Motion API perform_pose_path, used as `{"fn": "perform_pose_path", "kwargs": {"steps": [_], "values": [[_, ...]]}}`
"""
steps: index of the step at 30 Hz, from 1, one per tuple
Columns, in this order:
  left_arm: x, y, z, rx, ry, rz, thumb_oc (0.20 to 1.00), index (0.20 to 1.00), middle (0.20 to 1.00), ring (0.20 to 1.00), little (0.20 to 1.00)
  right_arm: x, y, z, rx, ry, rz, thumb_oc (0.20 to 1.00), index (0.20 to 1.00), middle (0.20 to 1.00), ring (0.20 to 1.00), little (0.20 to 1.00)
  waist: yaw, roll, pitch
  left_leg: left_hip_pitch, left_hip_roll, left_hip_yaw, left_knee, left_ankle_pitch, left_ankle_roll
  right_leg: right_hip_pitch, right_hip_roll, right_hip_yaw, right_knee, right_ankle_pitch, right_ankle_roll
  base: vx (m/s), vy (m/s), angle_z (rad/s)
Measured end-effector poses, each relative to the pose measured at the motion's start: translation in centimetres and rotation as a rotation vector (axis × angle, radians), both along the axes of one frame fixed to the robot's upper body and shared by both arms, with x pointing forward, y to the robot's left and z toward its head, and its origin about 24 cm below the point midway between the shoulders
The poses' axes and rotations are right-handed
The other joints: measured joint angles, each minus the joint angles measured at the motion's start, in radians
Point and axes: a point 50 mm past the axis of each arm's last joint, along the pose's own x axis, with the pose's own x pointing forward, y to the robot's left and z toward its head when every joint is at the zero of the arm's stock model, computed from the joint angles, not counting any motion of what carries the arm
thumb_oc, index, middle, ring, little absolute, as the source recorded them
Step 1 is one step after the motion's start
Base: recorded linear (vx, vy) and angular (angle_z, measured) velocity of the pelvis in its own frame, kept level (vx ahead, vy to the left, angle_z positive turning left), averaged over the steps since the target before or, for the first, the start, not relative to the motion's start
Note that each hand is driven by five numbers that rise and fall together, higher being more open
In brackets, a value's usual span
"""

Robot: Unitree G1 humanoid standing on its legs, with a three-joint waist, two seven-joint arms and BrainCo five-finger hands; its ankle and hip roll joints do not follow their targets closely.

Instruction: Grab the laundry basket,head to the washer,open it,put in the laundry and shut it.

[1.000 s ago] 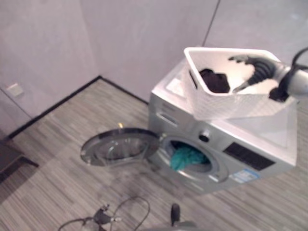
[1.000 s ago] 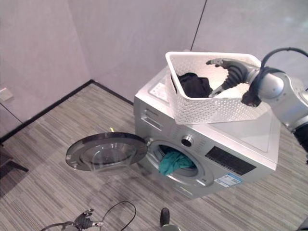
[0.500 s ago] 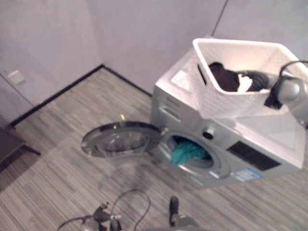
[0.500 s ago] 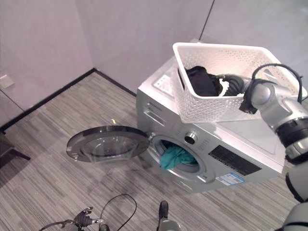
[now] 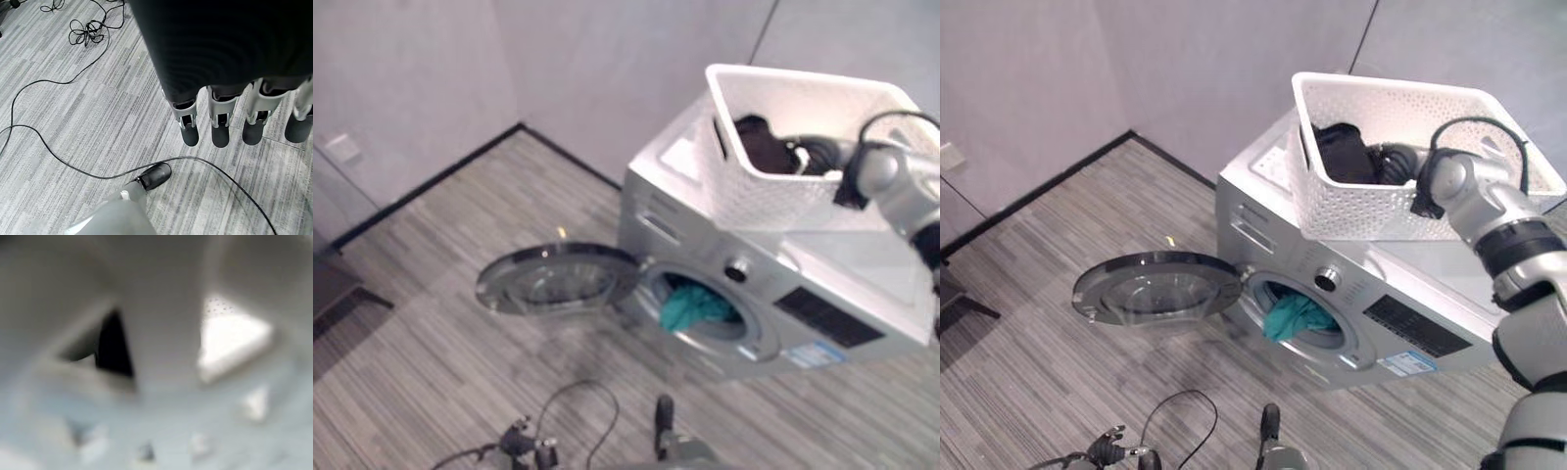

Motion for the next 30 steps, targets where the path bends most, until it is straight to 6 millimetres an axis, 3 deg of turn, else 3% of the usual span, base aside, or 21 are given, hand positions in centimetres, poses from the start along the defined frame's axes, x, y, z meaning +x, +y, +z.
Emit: {"fn": "perform_pose_path", "kwargs": {"steps": [7,10,22,23,24,30], "values": [[0.0,0.0,0.0,0.002,-0.010,0.000,1.000,1.000,1.000,1.000,1.000,0.2,1.2,0.6,0.002,-0.012,0.044,1.000,1.000,1.000,1.000,1.000,0.004,0.006,0.003,-0.017,0.010,-0.002,0.000,0.008,-0.006,-0.017,0.010,-0.002,0.000,0.000,-0.013,0.00,0.000,0.00],[0.0,0.3,0.1,0.019,-0.021,0.009,1.000,1.000,1.000,1.000,1.000,0.2,1.9,0.9,0.008,-0.011,0.072,1.000,1.000,1.000,1.000,1.000,0.007,0.026,0.011,-0.037,0.013,-0.010,0.000,0.015,-0.010,-0.031,0.011,-0.005,0.000,-0.001,-0.018,-0.04,-0.020,0.05],[0.0,0.3,0.3,0.027,-0.033,-0.028,1.000,1.000,1.000,1.000,1.000,-0.2,1.8,1.2,-0.039,0.031,0.089,1.000,1.000,1.000,1.000,1.000,0.024,0.026,0.012,-0.092,0.027,-0.032,-0.001,0.041,-0.017,-0.077,0.022,-0.018,-0.006,0.000,-0.028,-0.02,-0.008,0.03],[0.1,0.3,0.3,0.026,-0.036,-0.029,1.000,1.000,1.000,1.000,1.000,-0.3,1.8,1.4,-0.044,0.035,0.091,0.815,0.815,0.815,0.815,0.815,0.024,0.026,0.012,-0.101,0.028,-0.036,0.000,0.044,-0.017,-0.083,0.022,-0.021,-0.006,0.002,-0.030,-0.01,-0.011,0.05],[0.1,0.3,0.3,0.026,-0.039,-0.030,1.000,1.000,1.000,1.000,1.000,-0.3,1.6,1.4,-0.047,0.043,0.085,0.200,0.200,0.200,0.200,0.200,0.027,0.026,0.012,-0.105,0.029,-0.040,0.000,0.045,-0.018,-0.084,0.023,-0.024,-0.006,0.002,-0.030,-0.01,-0.013,0.07],[0.2,0.2,0.3,0.025,-0.040,-0.037,1.000,1.000,1.000,1.000,1.000,-0.5,1.2,1.6,-0.051,0.046,0.074,0.200,0.200,0.200,0.200,0.200,0.031,0.026,0.012,-0.110,0.029,-0.041,0.000,0.045,-0.018,-0.088,0.023,-0.025,-0.006,0.002,-0.031,0.00,-0.001,0.01]]}}
